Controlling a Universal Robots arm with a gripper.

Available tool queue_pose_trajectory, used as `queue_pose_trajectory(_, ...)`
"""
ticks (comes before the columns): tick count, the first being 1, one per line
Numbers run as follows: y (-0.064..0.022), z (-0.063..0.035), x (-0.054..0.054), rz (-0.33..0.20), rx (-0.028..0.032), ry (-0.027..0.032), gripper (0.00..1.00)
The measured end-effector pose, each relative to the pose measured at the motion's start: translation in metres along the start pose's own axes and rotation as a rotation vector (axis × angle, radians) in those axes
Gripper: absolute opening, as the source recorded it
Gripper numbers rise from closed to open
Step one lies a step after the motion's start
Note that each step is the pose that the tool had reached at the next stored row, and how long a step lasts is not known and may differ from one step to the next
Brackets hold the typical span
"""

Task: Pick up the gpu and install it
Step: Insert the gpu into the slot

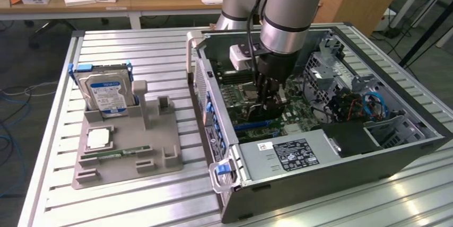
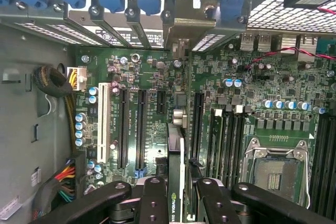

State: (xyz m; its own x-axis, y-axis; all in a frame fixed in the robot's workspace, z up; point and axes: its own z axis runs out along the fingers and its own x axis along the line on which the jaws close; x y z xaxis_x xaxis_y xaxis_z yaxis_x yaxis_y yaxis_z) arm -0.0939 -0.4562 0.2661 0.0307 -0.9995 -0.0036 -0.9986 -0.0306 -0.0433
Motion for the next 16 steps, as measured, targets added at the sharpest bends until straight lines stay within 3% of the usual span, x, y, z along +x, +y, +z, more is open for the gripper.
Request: queue_pose_trajectory(16, 0.0022, 0.0060, 0.0007, 0.000, 0.0000, 0.0018, 0.26)
